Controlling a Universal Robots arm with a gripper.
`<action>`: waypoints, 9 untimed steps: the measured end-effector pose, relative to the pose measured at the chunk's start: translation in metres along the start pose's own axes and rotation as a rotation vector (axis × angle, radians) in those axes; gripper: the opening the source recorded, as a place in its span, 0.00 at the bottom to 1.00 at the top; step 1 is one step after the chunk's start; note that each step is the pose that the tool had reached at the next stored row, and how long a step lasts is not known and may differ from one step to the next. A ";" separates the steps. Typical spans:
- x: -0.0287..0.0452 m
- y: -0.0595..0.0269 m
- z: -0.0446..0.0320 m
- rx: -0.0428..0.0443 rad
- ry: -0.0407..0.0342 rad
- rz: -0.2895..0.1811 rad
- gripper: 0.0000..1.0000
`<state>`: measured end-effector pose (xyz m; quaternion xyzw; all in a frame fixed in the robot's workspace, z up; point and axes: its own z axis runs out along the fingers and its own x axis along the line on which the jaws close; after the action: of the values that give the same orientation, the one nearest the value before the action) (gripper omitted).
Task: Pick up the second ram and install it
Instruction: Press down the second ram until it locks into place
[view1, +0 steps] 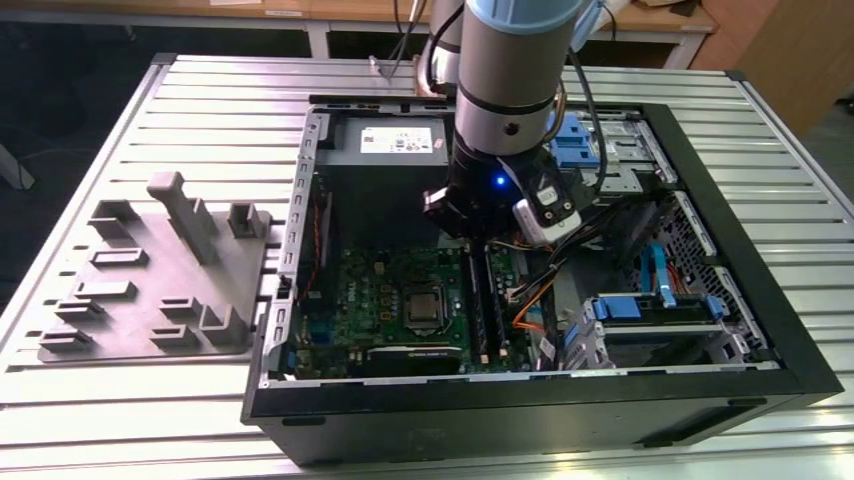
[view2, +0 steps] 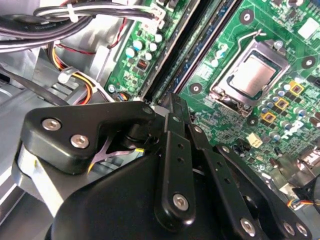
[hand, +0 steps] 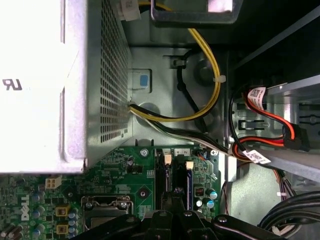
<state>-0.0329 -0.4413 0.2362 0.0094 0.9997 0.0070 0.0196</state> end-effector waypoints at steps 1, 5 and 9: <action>0.0000 0.0009 0.0001 -0.0004 0.0000 0.000 0.10; 0.0000 0.0011 0.0000 -0.0003 0.0001 0.000 0.10; 0.0000 0.0033 0.0002 -0.0002 0.0001 0.000 0.10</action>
<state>-0.0329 -0.4381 0.2361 0.0094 0.9997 0.0071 0.0196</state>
